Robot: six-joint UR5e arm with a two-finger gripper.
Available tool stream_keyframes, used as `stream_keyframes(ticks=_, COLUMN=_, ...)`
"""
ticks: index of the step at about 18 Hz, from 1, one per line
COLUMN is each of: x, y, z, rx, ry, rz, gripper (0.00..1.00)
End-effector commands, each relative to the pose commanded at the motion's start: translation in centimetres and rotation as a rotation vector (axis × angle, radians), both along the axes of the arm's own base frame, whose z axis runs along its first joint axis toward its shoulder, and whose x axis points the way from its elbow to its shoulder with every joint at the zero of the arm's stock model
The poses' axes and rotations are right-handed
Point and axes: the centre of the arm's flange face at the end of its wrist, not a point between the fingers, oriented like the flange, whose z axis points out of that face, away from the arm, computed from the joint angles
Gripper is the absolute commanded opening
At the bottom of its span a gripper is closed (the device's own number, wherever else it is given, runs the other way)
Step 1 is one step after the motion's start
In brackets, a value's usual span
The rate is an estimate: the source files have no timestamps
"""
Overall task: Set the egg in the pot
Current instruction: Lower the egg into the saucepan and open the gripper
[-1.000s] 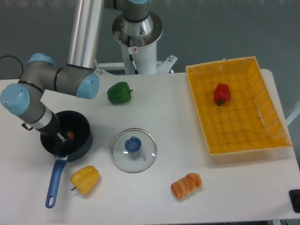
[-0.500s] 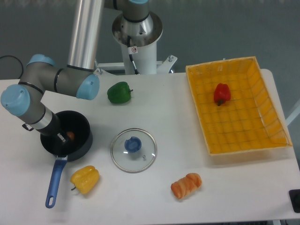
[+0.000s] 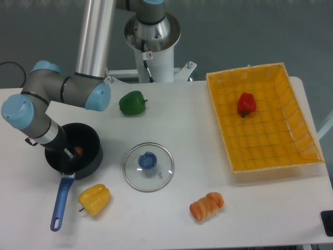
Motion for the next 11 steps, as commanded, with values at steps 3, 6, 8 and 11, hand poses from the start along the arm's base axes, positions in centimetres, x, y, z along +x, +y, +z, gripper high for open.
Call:
stream_keyframes(ticks=3, x=0.0, y=0.0, z=0.0, rx=0.0, ry=0.0, rz=0.0, gripper=0.61)
stream_keyframes(ticks=6, x=-0.02, y=0.0, z=-0.09, rx=-0.002, ry=0.001, rz=-0.002, gripper=0.64)
stream_keyframes(ticks=8, x=0.0, y=-0.05, z=-0.16, rx=-0.004, ry=0.001, rz=-0.002, gripper=0.64)
stream_keyframes(ticks=11, x=0.03, y=-0.14, z=0.34, rx=0.002, ry=0.0, rz=-0.006, gripper=0.69)
